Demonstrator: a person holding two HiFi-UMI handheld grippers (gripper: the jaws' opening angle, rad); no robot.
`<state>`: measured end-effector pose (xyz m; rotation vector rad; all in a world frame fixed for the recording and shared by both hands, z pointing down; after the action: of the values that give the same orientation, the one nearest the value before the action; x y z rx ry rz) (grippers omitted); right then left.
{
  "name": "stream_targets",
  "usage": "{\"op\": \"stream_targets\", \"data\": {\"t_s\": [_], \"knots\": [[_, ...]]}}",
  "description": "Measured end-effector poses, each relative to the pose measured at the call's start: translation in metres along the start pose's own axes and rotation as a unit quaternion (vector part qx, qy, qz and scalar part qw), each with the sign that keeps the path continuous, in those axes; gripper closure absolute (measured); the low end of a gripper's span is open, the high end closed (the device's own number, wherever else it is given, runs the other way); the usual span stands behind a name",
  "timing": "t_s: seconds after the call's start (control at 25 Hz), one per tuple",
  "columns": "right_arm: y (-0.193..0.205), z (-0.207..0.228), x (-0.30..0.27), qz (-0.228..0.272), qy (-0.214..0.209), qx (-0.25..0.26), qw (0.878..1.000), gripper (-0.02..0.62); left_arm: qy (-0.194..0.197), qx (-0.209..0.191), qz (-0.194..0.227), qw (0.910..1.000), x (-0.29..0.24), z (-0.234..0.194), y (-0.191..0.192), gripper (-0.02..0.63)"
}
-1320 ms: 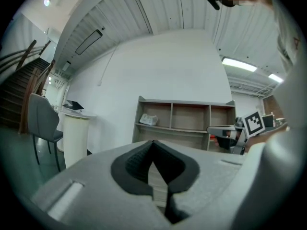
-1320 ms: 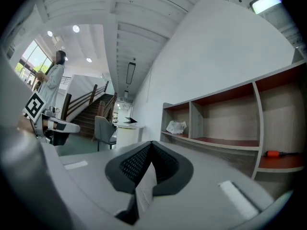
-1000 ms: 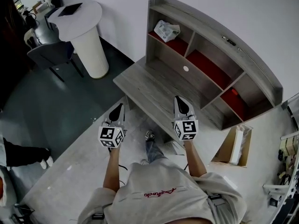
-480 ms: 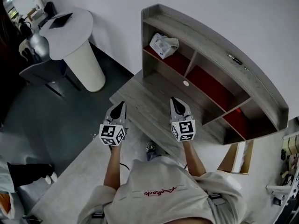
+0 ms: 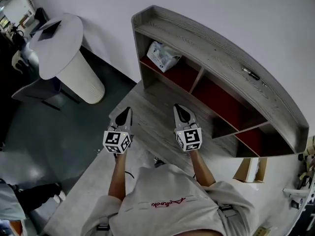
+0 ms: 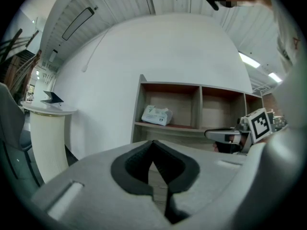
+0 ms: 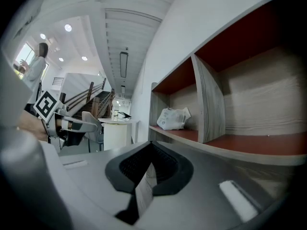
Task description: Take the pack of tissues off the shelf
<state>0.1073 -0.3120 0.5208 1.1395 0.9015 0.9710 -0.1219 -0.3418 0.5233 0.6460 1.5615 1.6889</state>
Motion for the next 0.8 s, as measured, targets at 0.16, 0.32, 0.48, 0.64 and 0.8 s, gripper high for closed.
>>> {"op": "stream_targets", "data": {"t_s": [0.16, 0.32, 0.48, 0.64, 0.8], "knots": [[0.010, 0.010, -0.009, -0.013, 0.000, -0.006, 1.000, 0.588, 0.014, 0.005, -0.007, 0.9999, -0.022, 0.004, 0.004, 0.607], [0.017, 0.014, -0.014, -0.018, -0.003, -0.007, 1.000, 0.589, 0.025, 0.001, -0.010, 0.9996, -0.038, 0.004, 0.006, 0.607], [0.015, 0.019, -0.016, -0.018, 0.005, -0.007, 1.000, 0.588, 0.037, 0.000, -0.005, 0.9993, -0.052, 0.003, 0.001, 0.607], [0.012, 0.022, -0.015, -0.017, 0.020, -0.004, 1.000, 0.588, 0.055, -0.004, 0.000, 0.9985, -0.064, 0.000, -0.002, 0.607], [0.012, 0.025, -0.012, -0.020, 0.052, -0.005, 0.998, 0.589, 0.082, -0.004, 0.003, 0.9966, -0.078, -0.003, -0.005, 0.607]]}}
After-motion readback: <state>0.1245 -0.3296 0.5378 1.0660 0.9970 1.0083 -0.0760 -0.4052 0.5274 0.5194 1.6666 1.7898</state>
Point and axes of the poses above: the fingertips, and each gripper's own axes: x backward along the fingers, z to its right, y out of its underside, the point moved 4 cm from there along x, backward along the fingers, and after that the axes turned 14 degrees about -x, right-handed, at the moved point
